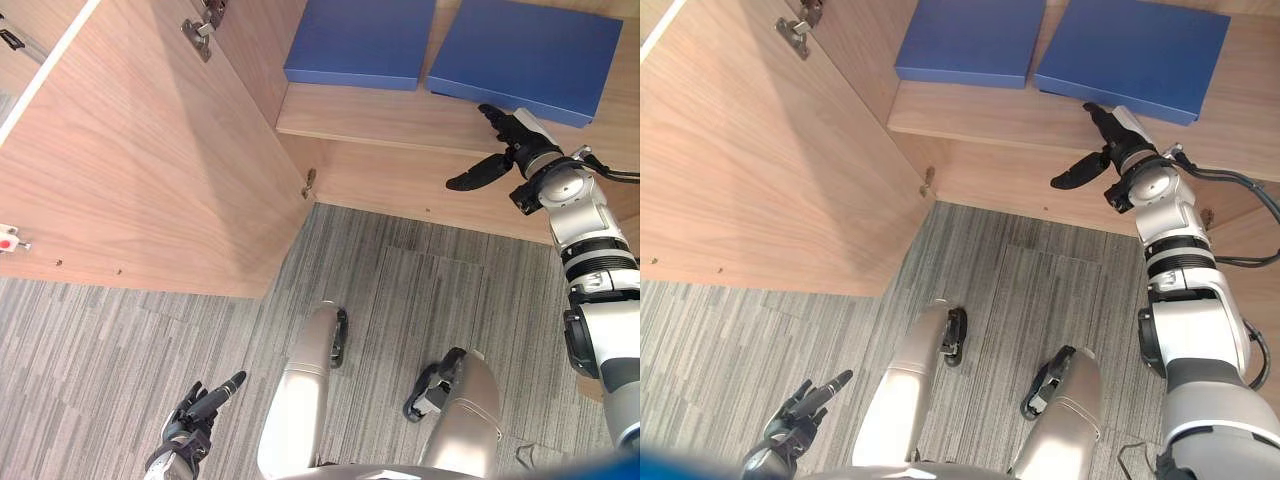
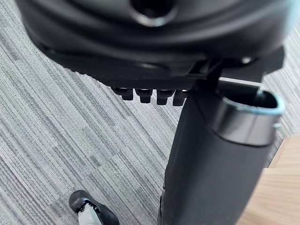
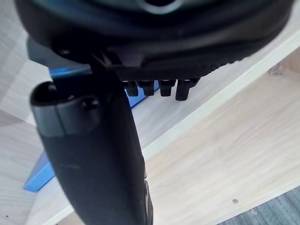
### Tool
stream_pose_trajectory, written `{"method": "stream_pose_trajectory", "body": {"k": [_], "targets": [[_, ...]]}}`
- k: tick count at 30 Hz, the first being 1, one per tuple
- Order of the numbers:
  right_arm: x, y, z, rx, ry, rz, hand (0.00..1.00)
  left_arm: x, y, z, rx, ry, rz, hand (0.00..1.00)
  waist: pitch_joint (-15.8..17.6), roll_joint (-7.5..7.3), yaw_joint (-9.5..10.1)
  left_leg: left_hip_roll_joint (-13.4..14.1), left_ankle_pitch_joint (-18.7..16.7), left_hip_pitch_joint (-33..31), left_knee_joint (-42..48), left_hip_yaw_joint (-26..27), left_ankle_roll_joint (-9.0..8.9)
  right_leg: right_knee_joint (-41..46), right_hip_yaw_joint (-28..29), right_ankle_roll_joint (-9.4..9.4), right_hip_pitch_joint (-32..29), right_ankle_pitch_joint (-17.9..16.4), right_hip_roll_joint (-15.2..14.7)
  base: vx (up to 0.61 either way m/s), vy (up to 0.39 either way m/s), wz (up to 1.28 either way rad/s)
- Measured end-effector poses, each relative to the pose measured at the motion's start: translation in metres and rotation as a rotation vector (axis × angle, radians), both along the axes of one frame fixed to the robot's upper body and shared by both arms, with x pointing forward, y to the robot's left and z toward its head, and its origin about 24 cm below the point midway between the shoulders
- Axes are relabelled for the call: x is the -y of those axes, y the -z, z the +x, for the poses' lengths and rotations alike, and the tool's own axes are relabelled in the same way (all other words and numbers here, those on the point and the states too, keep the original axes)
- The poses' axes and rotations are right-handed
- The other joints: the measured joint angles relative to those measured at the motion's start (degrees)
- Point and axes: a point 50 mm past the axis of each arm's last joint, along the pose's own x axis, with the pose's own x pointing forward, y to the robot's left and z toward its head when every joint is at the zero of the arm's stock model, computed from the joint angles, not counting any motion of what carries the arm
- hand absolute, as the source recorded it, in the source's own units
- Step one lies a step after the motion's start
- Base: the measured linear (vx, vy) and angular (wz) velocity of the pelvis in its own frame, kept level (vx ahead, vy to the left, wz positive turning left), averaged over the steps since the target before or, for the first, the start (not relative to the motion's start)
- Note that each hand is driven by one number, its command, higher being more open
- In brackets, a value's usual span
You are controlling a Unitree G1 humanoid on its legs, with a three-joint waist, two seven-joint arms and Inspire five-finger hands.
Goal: Walk over to the cabinet, pick up the folder, carry it to the office cabinet, place the folder inside the office cabinet, then close the office cabinet door
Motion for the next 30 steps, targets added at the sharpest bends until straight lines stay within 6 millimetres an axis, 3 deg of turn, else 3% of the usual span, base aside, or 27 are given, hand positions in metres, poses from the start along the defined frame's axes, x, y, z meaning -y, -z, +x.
{"method": "stream_pose_trajectory", "body": {"k": [4,10,15,22,30], "targets": [[0.011,-0.012,-0.005,0.034,0.047,-0.127,1.00,-0.003,-0.005,0.005,0.029,-0.003,0.028,1.00,0.8,0.77,0.04,-0.6,0.2,0.0,-0.3,0.2,0.34,-0.4,0.0,0.46,0.1,0.4,-0.7,0.02,0.006,0.05],[0.024,-0.028,-0.012,0.079,0.080,-0.181,1.00,-0.001,-0.004,0.002,0.025,-0.009,0.027,1.00,1.8,1.17,0.04,-0.8,0.3,-0.8,-0.4,0.9,0.62,-0.6,1.0,1.23,-1.2,0.9,-1.0,0.01,0.001,-0.01],[0.030,-0.066,-0.018,0.198,0.104,-0.221,1.00,0.011,0.001,-0.001,0.016,-0.009,-0.005,1.00,2.8,1.26,-0.18,-0.4,0.4,-5.3,1.6,1.5,1.08,1.2,2.1,1.17,-6.1,1.3,-0.9,0.01,0.003,-0.04],[0.036,-0.100,-0.024,0.289,0.137,-0.220,1.00,0.022,0.010,-0.007,-0.023,0.004,-0.040,1.00,3.1,0.95,-0.16,0.0,0.6,-10.3,3.6,2.2,1.70,3.4,3.9,1.24,-12.0,1.8,-0.8,0.00,-0.001,-0.02],[0.040,-0.097,-0.023,0.284,0.161,-0.205,1.00,0.027,0.008,0.003,0.004,0.016,-0.036,1.00,3.3,0.76,0.12,0.2,0.6,-10.0,4.0,2.6,1.80,3.5,4.3,1.34,-11.9,2.1,-0.7,0.00,-0.006,-0.01]]}}
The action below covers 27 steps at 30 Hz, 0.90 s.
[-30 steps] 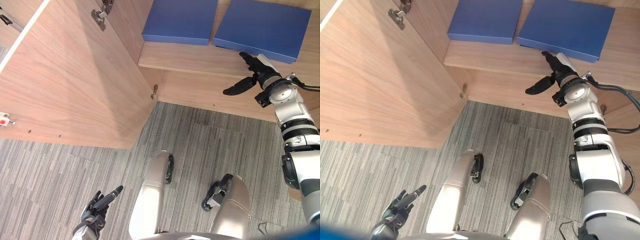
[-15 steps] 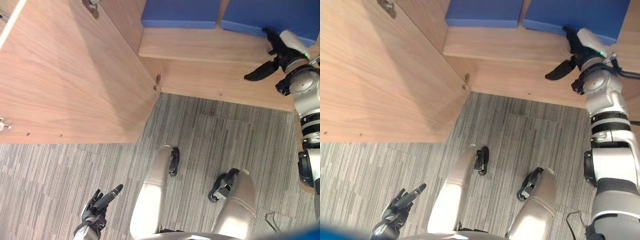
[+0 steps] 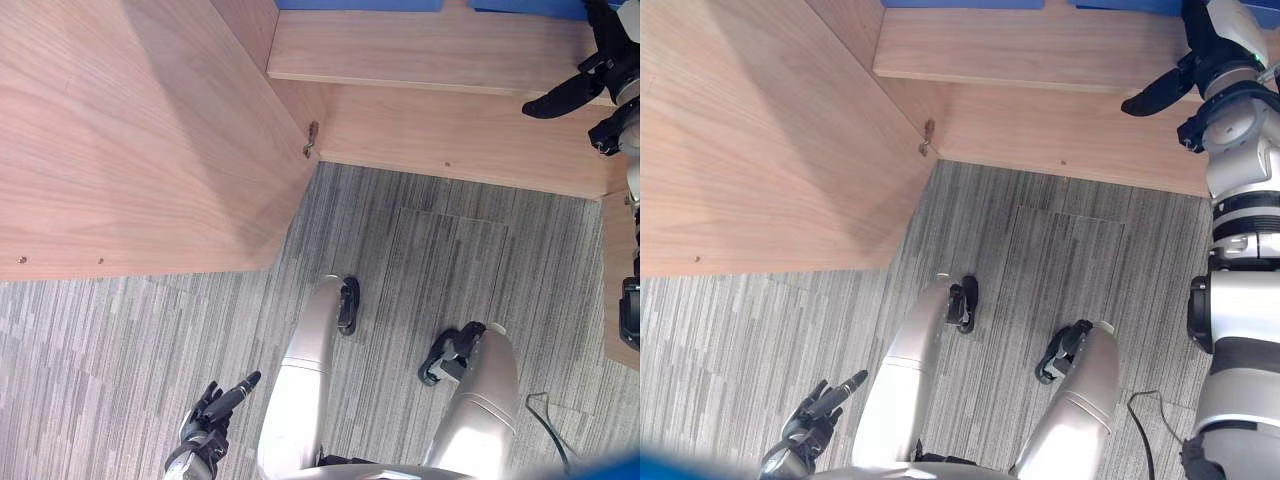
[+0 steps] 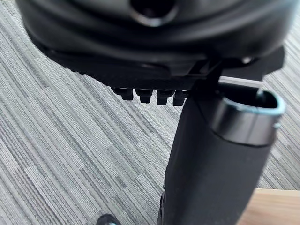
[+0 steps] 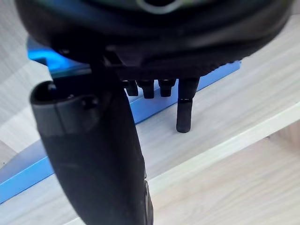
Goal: Walk over to the cabinet, pick up the folder, carry it to the office cabinet, place the folder inside the office cabinet, then close the office cabinet door
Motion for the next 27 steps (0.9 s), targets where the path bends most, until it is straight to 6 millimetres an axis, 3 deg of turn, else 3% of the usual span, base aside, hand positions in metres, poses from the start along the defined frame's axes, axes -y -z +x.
{"method": "stream_pose_trajectory", "body": {"k": [5,9,10,17,24,26,27], "targets": [[-0.014,0.018,0.009,-0.049,-0.030,-0.022,1.00,-0.001,-0.002,0.004,0.008,-0.004,0.015,1.00,0.0,-0.08,-0.12,1.2,0.0,2.6,-1.4,0.3,0.05,-2.1,-0.1,-0.15,2.3,0.9,1.4,0.02,-0.032,-0.14],[-0.033,0.059,0.018,-0.174,-0.067,-0.119,1.00,0.001,-0.007,0.013,0.033,0.020,0.041,1.00,-0.1,-0.24,-0.71,1.8,0.3,7.5,-4.4,0.9,0.08,-5.6,-0.6,0.01,6.8,2.1,2.4,0.04,-0.028,-0.17],[-0.042,0.085,0.021,-0.270,-0.068,-0.188,1.00,0.001,-0.012,0.018,0.060,0.035,0.058,1.00,-0.1,-0.27,-0.72,2.7,0.4,9.5,-6.0,1.1,0.02,-8.0,-0.9,-0.03,8.7,3.1,3.5,0.04,-0.014,-0.25],[-0.042,0.120,0.015,-0.394,-0.037,-0.371,1.00,-0.001,-0.019,0.023,0.088,0.077,0.111,1.00,-0.1,-1.15,-1.88,3.8,0.9,19.3,-12.9,3.5,0.84,-16.9,-1.2,0.14,17.6,6.5,5.1,0.06,0.049,-0.22],[-0.053,0.113,0.013,-0.350,-0.060,-0.418,1.00,-0.016,-0.018,0.007,0.044,0.080,0.170,1.00,-1.0,-3.06,-3.99,5.7,3.4,28.6,-23.3,7.1,1.06,-28.8,-1.3,-0.10,24.8,11.9,8.3,0.06,0.057,-0.30],[-0.061,0.132,0.011,-0.366,-0.097,-0.366,1.00,-0.019,-0.016,0.003,0.032,0.050,0.170,1.00,-2.3,-4.04,-4.01,6.7,4.6,31.3,-26.9,7.5,0.53,-33.4,-1.8,-0.41,27.5,13.7,10.1,0.09,-0.028,-0.28],[-0.068,0.156,0.009,-0.389,-0.138,-0.243,1.00,-0.021,-0.015,0.000,0.017,0.030,0.173,1.00,-3.5,-4.79,-3.99,7.7,5.1,33.3,-29.0,7.6,-0.06,-36.8,-2.3,-0.77,29.9,14.8,11.7,0.16,-0.071,-0.35]]}}
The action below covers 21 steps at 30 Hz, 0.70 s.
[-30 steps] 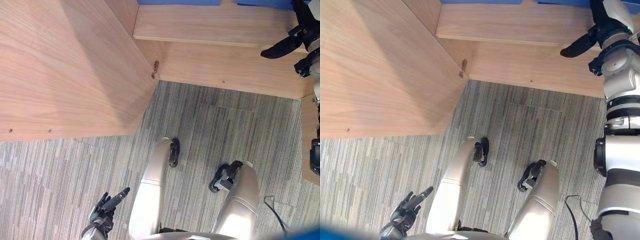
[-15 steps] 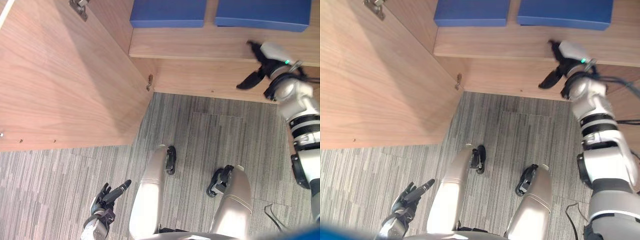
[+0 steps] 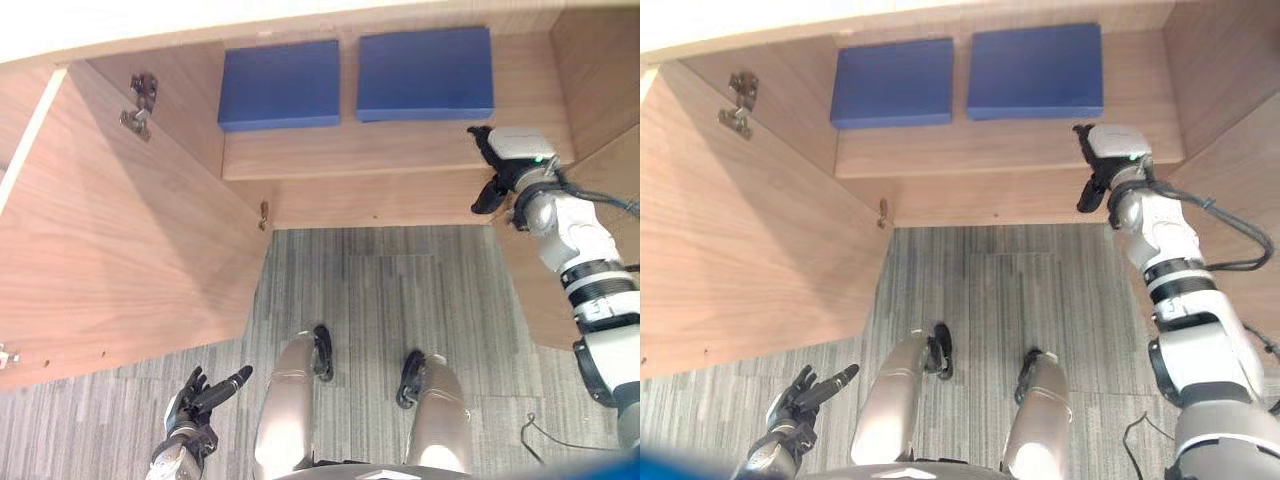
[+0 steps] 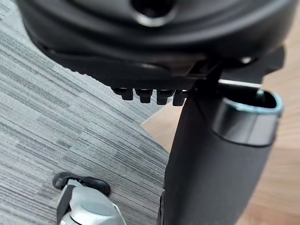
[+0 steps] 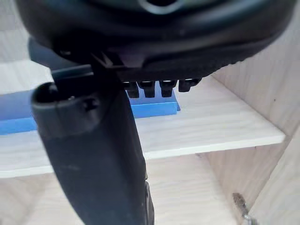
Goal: Walk over to the cabinet, pick up the folder, carry it to the office cabinet, place the folder inside the office cabinet, then close the office cabinet door
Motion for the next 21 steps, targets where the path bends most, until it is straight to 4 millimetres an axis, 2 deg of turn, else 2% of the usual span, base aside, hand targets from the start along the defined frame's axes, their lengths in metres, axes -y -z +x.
{"method": "stream_pose_trajectory", "body": {"k": [1,3,4,6,7,8,9,11,12,14,17,18,20,21], "targets": [[-0.013,0.036,-0.007,-0.064,-0.012,0.162,1.00,-0.001,0.001,-0.002,-0.009,-0.017,0.009,1.00,-0.9,-1.08,0.12,1.5,0.1,3.3,-1.4,0.5,-0.25,-3.4,-0.2,-0.52,3.6,0.9,2.0,0.17,-0.079,-0.37],[-0.025,0.067,-0.017,-0.127,-0.020,0.277,1.00,0.001,0.001,-0.002,-0.026,-0.001,0.029,1.00,-1.8,-1.74,0.17,2.6,0.1,5.2,-1.7,0.9,-0.25,-5.2,-0.1,-0.80,5.8,1.3,3.4,0.10,-0.060,-0.30],[-0.039,0.097,-0.030,-0.191,-0.027,0.378,1.00,0.008,0.002,0.001,-0.054,0.071,0.071,1.00,-2.7,-2.20,0.17,3.4,0.1,6.6,-1.2,0.6,-0.33,-6.5,0.2,-1.07,7.3,2.0,4.5,0.06,-0.061,-0.41],[-0.062,0.146,-0.058,-0.314,-0.018,0.552,1.00,0.030,0.005,0.002,-0.093,0.248,0.137,1.00,-4.1,-2.37,0.22,2.6,-0.4,8.9,-1.3,-3.5,-1.20,-7.9,2.6,-1.57,9.2,3.0,6.2,0.08,-0.046,-0.67],[-0.065,0.159,-0.068,-0.344,0.008,0.617,1.00,0.037,0.006,0.004,-0.099,0.287,0.145,1.00,-4.9,-2.29,0.25,2.2,-0.8,9.6,-1.9,-4.5,-1.74,-8.1,3.1,-1.52,9.4,3.0,6.3,0.08,0.005,-0.50],[-0.066,0.187,-0.091,-0.399,0.089,0.740,1.00,0.051,0.009,0.007,-0.102,0.341,0.143,1.00,-6.5,-1.89,-0.78,1.7,-1.4,11.1,-4.2,-5.7,-2.77,-9.4,3.1,-1.13,10.3,3.3,6.4,0.04,0.027,-0.13],[-0.066,0.207,-0.109,-0.433,0.176,0.858,1.00,0.055,0.011,0.009,-0.103,0.349,0.142,1.00,-7.9,-1.81,-1.80,1.7,-1.5,12.2,-6.5,-5.7,-3.09,-11.0,2.9,-0.99,10.9,4.1,6.4,0.05,0.053,-0.11],[-0.063,0.250,-0.158,-0.493,0.432,1.101,1.00,0.066,0.019,0.008,-0.146,0.335,0.129,1.00,-10.4,-1.89,-2.99,1.2,0.0,15.6,-11.1,-3.2,-3.18,-16.0,4.4,-0.31,13.0,7.4,6.9,0.02,0.082,-0.41],[-0.062,0.258,-0.170,-0.496,0.497,1.151,1.00,0.070,0.022,0.005,-0.168,0.329,0.128,1.00,-11.2,-2.00,-3.09,1.1,0.2,16.5,-12.1,-2.1,-3.04,-16.9,5.2,-0.11,13.1,8.1,6.9,-0.01,0.119,-0.71],[-0.060,0.279,-0.208,-0.518,0.654,1.215,1.00,0.075,0.028,0.003,-0.218,0.305,0.123,1.00,-12.6,-2.22,-4.37,0.8,1.4,20.0,-15.3,1.9,-2.43,-19.4,8.1,0.39,13.9,10.5,6.9,-0.04,0.100,-0.77],[-0.057,0.288,-0.231,-0.555,0.710,1.202,1.00,0.076,0.032,-0.002,-0.252,0.272,0.121,1.00,-13.3,-2.23,-5.43,1.0,1.9,23.7,-17.3,6.7,-2.09,-20.3,8.0,0.85,13.9,13.6,7.2,-0.10,0.067,-0.92],[-0.056,0.290,-0.236,-0.556,0.731,1.215,1.00,0.076,0.033,-0.003,-0.268,0.264,0.124,1.00,-13.4,-2.13,-5.74,1.9,2.2,25.4,-18.4,9.6,-1.55,-21.4,4.8,0.31,13.8,15.9,6.9,-0.16,0.011,-1.16],[-0.056,0.291,-0.239,-0.526,0.782,1.284,1.00,0.076,0.034,-0.004,-0.284,0.245,0.129,1.00,-13.7,-2.17,-6.01,2.9,2.9,27.5,-19.5,14.0,-1.28,-18.6,-4.7,-3.49,13.9,14.1,3.9,-0.17,0.007,-1.12],[-0.057,0.293,-0.244,-0.513,0.817,1.309,1.00,0.075,0.034,-0.005,-0.289,0.235,0.137,1.00,-14.4,-2.60,-6.12,3.1,3.3,29.0,-20.1,16.4,-1.60,-13.6,-10.0,-5.34,14.5,12.2,0.1,-0.15,-0.042,-0.97]]}}
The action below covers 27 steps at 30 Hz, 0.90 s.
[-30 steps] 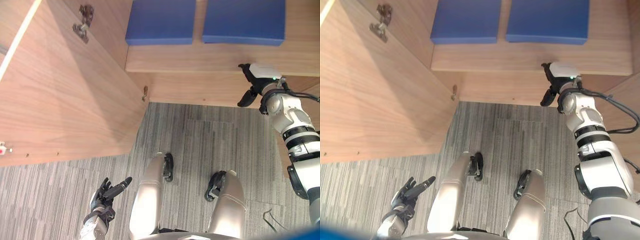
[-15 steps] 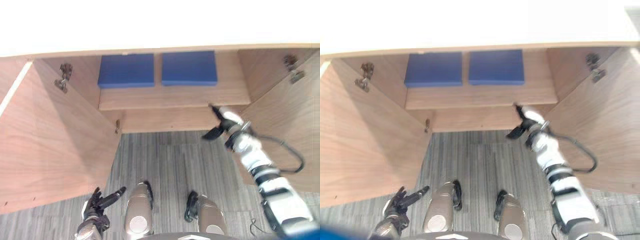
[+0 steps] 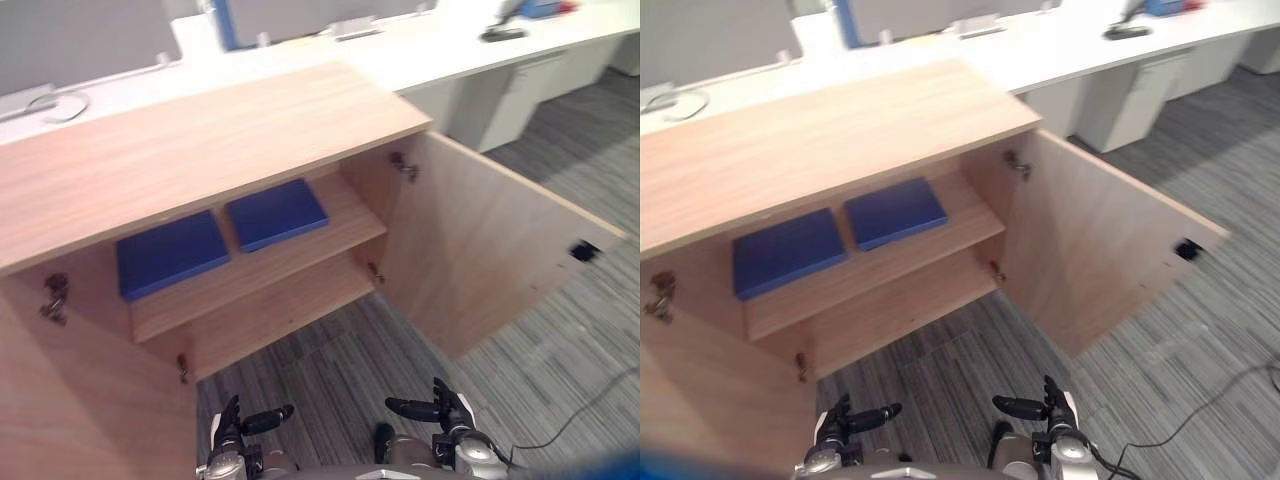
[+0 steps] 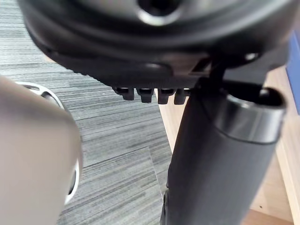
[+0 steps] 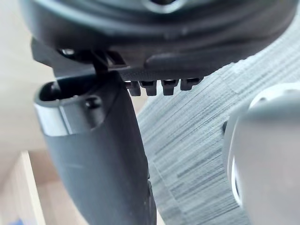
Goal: Walk over to the cabinet, pick up the folder, carry it to the office cabinet, place the folder inside the office cabinet, then close the office cabinet door
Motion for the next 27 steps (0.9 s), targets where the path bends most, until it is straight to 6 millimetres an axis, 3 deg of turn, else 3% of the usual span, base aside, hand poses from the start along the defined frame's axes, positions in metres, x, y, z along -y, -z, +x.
{"method": "stream_pose_trajectory", "body": {"k": [3,4,5,6,7,10,13,15,18,21,22,23,25,27], "targets": [[-0.002,0.004,-0.009,-0.014,0.064,0.034,1.00,-0.001,0.001,-0.003,-0.017,-0.021,0.020,1.00,-1.8,-0.17,0.08,2.0,1.0,1.6,-1.2,2.7,-1.28,3.9,-1.8,0.41,2.8,-1.9,-4.5,-0.12,-0.166,-0.69],[-0.003,0.007,-0.015,-0.019,0.119,0.059,1.00,-0.005,0.000,-0.003,-0.015,-0.034,0.035,1.00,-3.3,-2.94,0.09,1.5,1.7,1.9,-2.3,2.9,-3.47,-0.5,-1.4,5.62,4.9,-3.5,-5.5,-0.07,-0.289,-0.44],[-0.002,0.008,-0.018,-0.025,0.143,0.061,1.00,-0.007,0.000,-0.003,-0.016,-0.038,0.038,1.00,-3.6,-3.29,0.14,1.3,2.3,1.9,-2.8,2.3,-4.40,-2.8,-1.8,7.08,5.6,-4.1,-4.5,-0.05,-0.298,-0.47],[0.005,0.010,-0.024,-0.040,0.202,0.053,1.00,0.000,0.002,-0.005,-0.026,-0.046,0.015,1.00,-4.6,-2.02,0.28,1.5,2.8,2.4,-5.1,-0.5,-5.08,-6.0,-1.7,5.76,6.3,-3.1,-1.3,-0.03,-0.223,-0.55],[0.013,0.011,-0.028,-0.044,0.261,0.047,1.00,0.004,0.003,-0.007,-0.030,-0.056,0.006,1.00,-5.2,-1.08,0.57,1.7,4.3,3.3,-8.5,-2.6,-4.62,-9.0,-0.9,4.75,6.6,-1.9,1.7,-0.03,-0.176,-0.61],[0.024,0.013,-0.037,-0.059,0.331,0.042,1.00,0.006,0.005,-0.010,-0.045,-0.061,-0.002,1.00,-6.4,-0.88,0.51,2.5,6.9,4.0,-13.8,-4.2,-4.53,-13.7,0.6,3.40,6.4,0.3,6.3,0.00,-0.150,-0.55],[0.039,0.014,-0.047,-0.083,0.385,0.004,1.00,0.005,0.007,-0.014,-0.056,-0.069,-0.006,1.00,-6.7,-0.76,0.40,2.9,8.8,5.8,-16.8,-4.5,-4.78,-15.6,3.3,2.26,6.0,1.5,9.2,0.09,-0.096,-0.53],[0.041,0.014,-0.048,-0.087,0.389,-0.002,1.00,0.004,0.008,-0.015,-0.063,-0.066,-0.006,1.00,-7.0,-0.83,0.12,3.0,8.8,6.0,-16.7,-4.0,-4.88,-15.8,4.4,2.38,5.7,1.6,9.6,0.10,-0.020,-0.40],[0.038,0.014,-0.044,-0.085,0.373,-0.002,1.00,-0.005,0.008,-0.017,-0.068,-0.076,0.007,1.00,-6.5,-1.22,0.20,4.0,6.4,5.3,-11.3,-2.8,-4.94,-15.2,6.2,2.21,5.6,1.1,10.1,0.12,-0.014,-0.31],[0.031,0.011,-0.031,-0.055,0.321,0.001,1.00,-0.017,0.008,-0.029,-0.085,-0.126,0.020,1.00,-5.8,-1.25,0.48,7.2,3.6,1.2,4.5,-3.8,-3.73,-13.6,8.6,1.71,7.0,-0.2,10.3,0.08,-0.050,-0.38],[0.033,0.006,-0.020,-0.017,0.300,-0.014,1.00,-0.020,0.008,-0.030,-0.087,-0.142,0.024,1.00,-4.6,-0.71,0.67,8.3,3.5,-1.2,11.9,-7.2,-2.83,-13.0,9.8,1.44,8.0,-0.4,10.3,0.01,0.017,-0.43],[0.036,0.001,-0.012,0.016,0.284,-0.030,1.00,-0.017,0.009,-0.032,-0.086,-0.169,0.009,1.00,-4.2,-0.11,1.16,7.4,0.6,-2.6,14.5,-11.8,-3.66,-12.8,10.7,1.37,8.3,-0.5,10.5,-0.01,0.061,-0.57],[0.045,-0.013,0.014,0.103,0.245,-0.074,1.00,-0.010,0.010,-0.032,-0.083,-0.166,-0.006,1.00,-4.2,1.76,1.96,1.1,-3.3,-3.7,9.5,-21.3,-4.64,-11.9,13.1,1.44,7.5,-0.4,10.8,-0.02,0.136,-0.60],[0.046,-0.024,0.038,0.177,0.223,-0.078,1.00,-0.009,0.010,-0.032,-0.078,-0.143,0.000,1.00,-4.7,2.23,2.09,-0.7,-3.5,-3.2,2.7,-23.2,-3.79,-11.5,14.5,2.25,5.9,-0.4,11.7,-0.05,0.143,-0.41]]}}
